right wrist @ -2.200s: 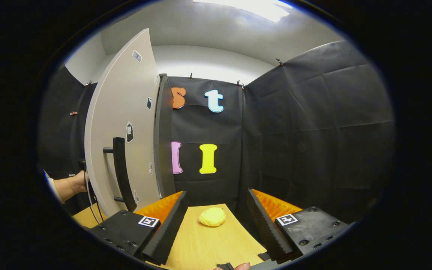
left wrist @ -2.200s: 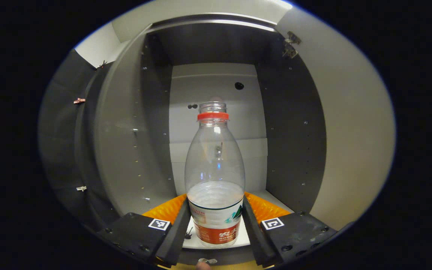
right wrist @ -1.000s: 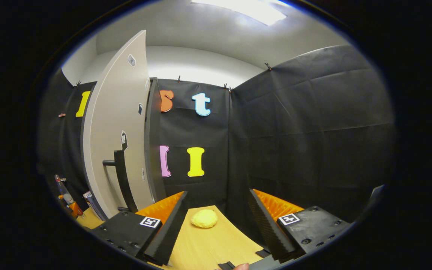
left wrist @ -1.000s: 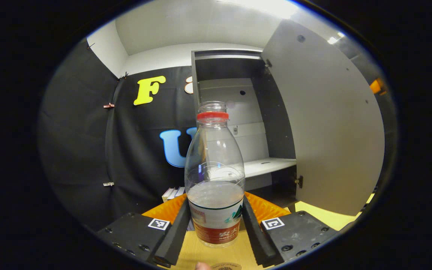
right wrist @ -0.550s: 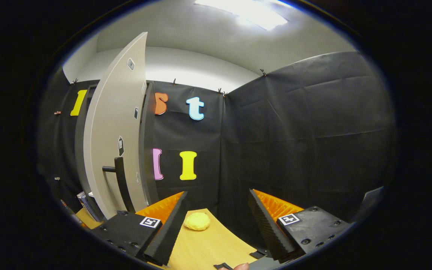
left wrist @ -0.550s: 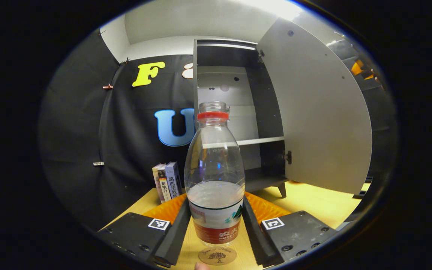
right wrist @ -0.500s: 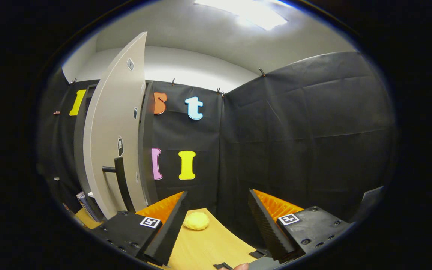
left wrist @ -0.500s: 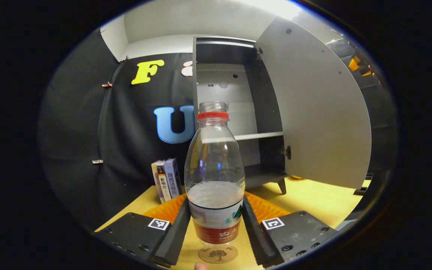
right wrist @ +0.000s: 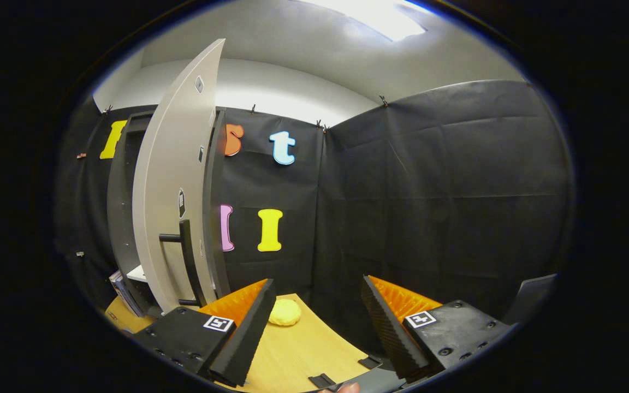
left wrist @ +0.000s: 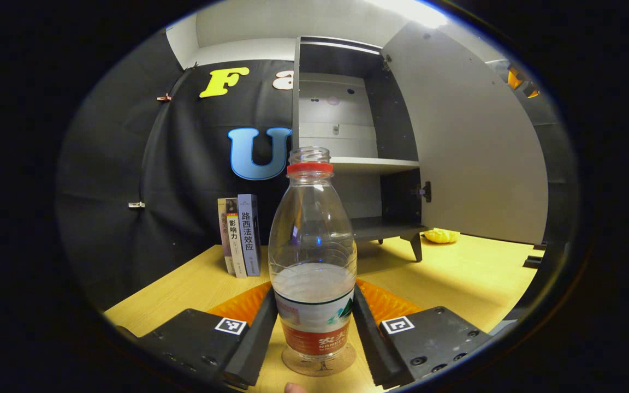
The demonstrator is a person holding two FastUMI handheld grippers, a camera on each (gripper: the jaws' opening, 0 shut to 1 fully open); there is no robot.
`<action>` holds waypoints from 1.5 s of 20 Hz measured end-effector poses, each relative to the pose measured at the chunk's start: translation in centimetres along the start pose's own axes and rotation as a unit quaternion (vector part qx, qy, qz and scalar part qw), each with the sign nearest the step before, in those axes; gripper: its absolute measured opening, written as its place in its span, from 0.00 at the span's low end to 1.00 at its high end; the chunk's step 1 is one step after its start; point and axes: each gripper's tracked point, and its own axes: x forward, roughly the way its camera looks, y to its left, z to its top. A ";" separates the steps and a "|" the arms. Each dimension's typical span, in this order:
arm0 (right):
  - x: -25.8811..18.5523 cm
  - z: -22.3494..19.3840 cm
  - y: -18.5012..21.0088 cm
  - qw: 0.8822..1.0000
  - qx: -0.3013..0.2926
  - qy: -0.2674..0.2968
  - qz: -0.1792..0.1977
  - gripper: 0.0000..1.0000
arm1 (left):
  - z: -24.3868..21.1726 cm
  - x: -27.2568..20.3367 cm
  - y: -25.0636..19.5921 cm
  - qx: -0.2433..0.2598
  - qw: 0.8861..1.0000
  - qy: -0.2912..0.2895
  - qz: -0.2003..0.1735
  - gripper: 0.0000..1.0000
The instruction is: Open the cabinet door with the right hand, grasp the bottle in the cabinet with the left hand and place it on the coaster, then close the cabinet door with the right hand.
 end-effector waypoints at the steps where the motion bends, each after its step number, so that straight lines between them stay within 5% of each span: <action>1: 0.0 -0.2 0.1 1.000 0.000 0.004 -0.001 0.98 | -0.2 0.2 0.0 -0.002 1.000 -0.001 -0.002 0.75; 16: -0.5 -0.9 0.7 1.000 -0.020 0.017 -0.005 0.97 | -2.9 0.6 -0.3 -0.009 1.000 0.027 0.001 0.78; 20: -0.5 -1.0 0.8 1.000 -0.017 0.016 -0.003 0.97 | -2.5 0.4 -0.4 -0.007 1.000 0.028 -0.002 0.90; 30: 0.4 -0.8 2.4 1.000 -0.005 0.010 0.024 0.97 | 4.6 -0.1 -0.4 -0.017 0.999 0.048 0.008 0.94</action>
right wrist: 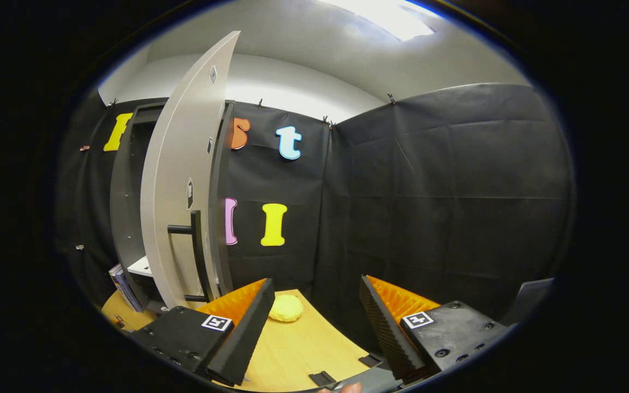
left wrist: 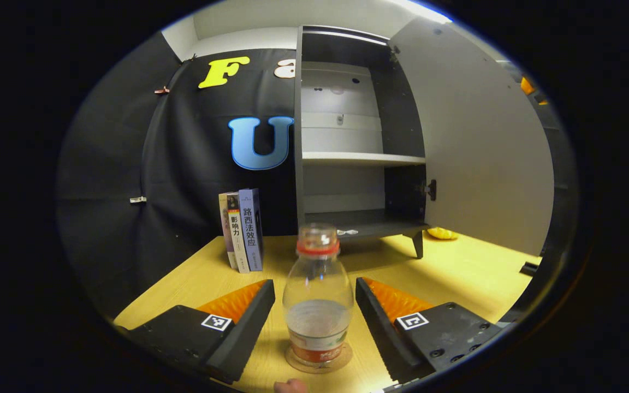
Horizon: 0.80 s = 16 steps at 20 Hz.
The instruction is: Open the cabinet door with the right hand, grasp the bottle in the cabinet with the left hand and place it on the coaster, then close the cabinet door with the right hand.
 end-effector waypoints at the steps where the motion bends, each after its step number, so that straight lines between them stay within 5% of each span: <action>1: 0.4 0.1 0.3 1.000 0.002 -0.002 0.006 0.97 | 1.5 -0.3 0.2 -0.005 1.000 -0.002 0.006 0.94; 16: 4.4 1.4 4.3 0.995 0.043 -0.001 0.091 0.97 | 23.8 -4.2 6.1 -0.016 0.995 -0.027 0.092 0.93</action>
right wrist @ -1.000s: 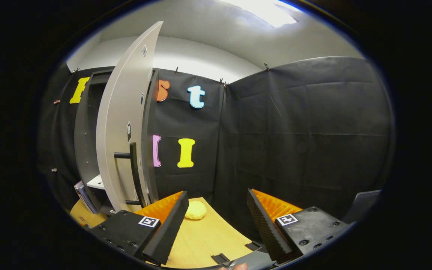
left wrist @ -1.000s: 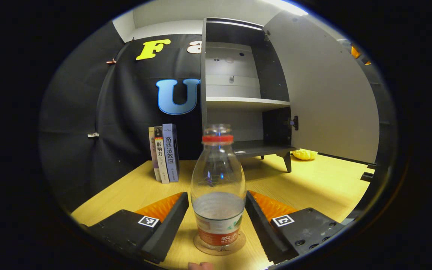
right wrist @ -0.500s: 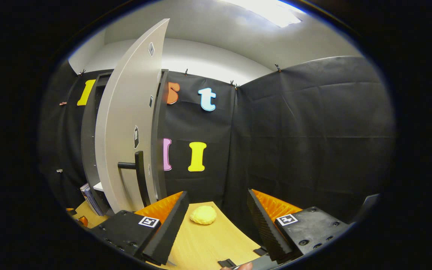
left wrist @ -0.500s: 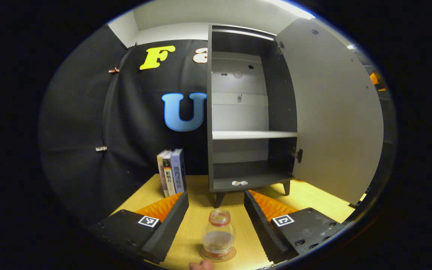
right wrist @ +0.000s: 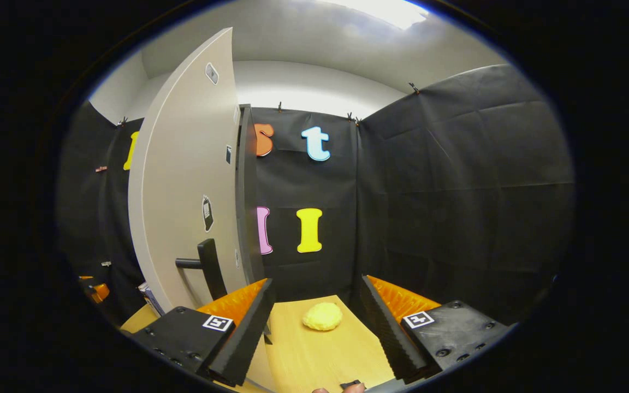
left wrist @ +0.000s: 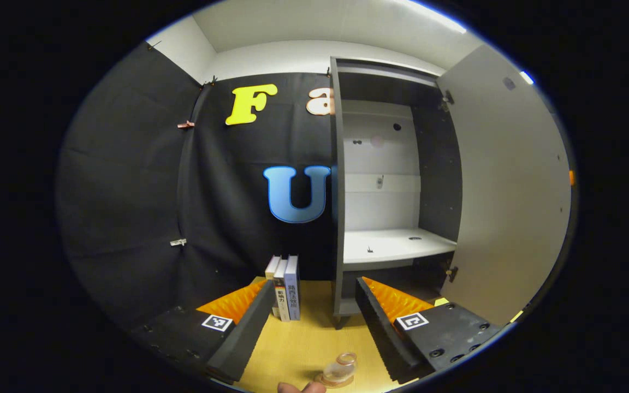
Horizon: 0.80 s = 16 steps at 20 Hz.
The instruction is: Open the cabinet door with the right hand, grasp the bottle in the cabinet with the left hand and place it on the coaster, then close the cabinet door with the right hand.
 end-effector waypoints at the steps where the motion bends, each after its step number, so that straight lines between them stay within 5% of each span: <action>1: -0.1 0.0 0.4 1.000 0.001 0.000 0.005 0.97 | 0.8 -0.1 0.4 -0.010 1.000 0.000 0.002 0.94; 4: -0.6 0.1 1.2 1.000 -0.003 -0.003 0.015 0.97 | 2.6 -0.4 1.1 -0.029 1.000 -0.009 0.002 0.95; 10: -1.0 -0.3 2.1 1.000 0.003 0.004 0.013 0.96 | 2.7 -1.3 1.9 0.010 1.000 -0.011 -0.006 0.93; 16: -2.5 -1.0 6.7 0.998 0.026 0.016 0.049 0.98 | 2.9 -1.3 2.5 0.008 1.000 -0.013 -0.014 0.95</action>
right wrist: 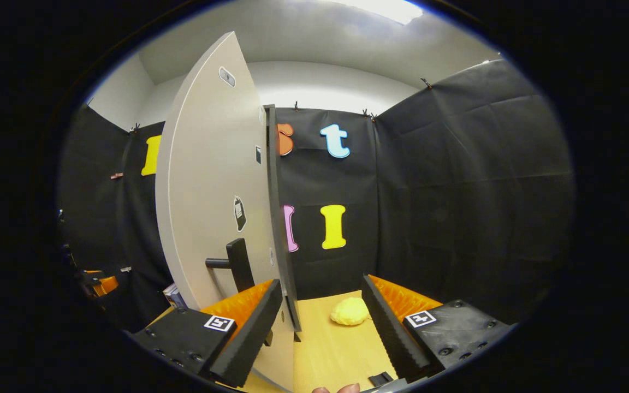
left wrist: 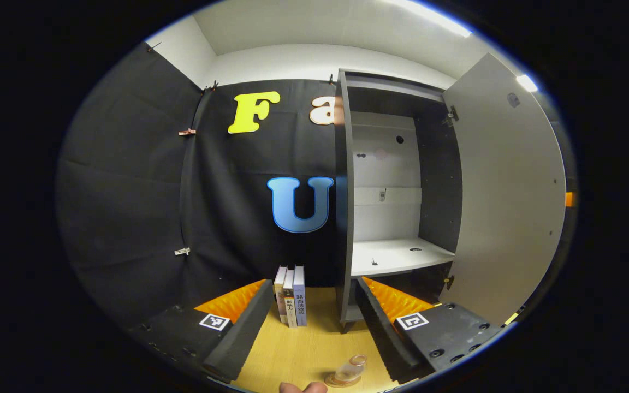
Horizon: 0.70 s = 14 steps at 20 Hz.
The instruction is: Open the cabinet door with the right hand, grasp the bottle in the cabinet with the left hand and place it on the coaster, then close the cabinet door with the right hand.
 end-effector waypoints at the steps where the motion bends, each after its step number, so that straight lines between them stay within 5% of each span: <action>1: 0.1 -0.2 1.0 1.000 0.004 0.002 0.009 0.98 | -0.1 0.0 0.1 0.000 1.000 0.000 -0.001 0.95; 14: 1.5 -3.1 13.7 0.997 0.032 0.016 0.062 0.98 | -0.3 -0.1 1.8 0.000 1.000 -0.001 0.006 0.95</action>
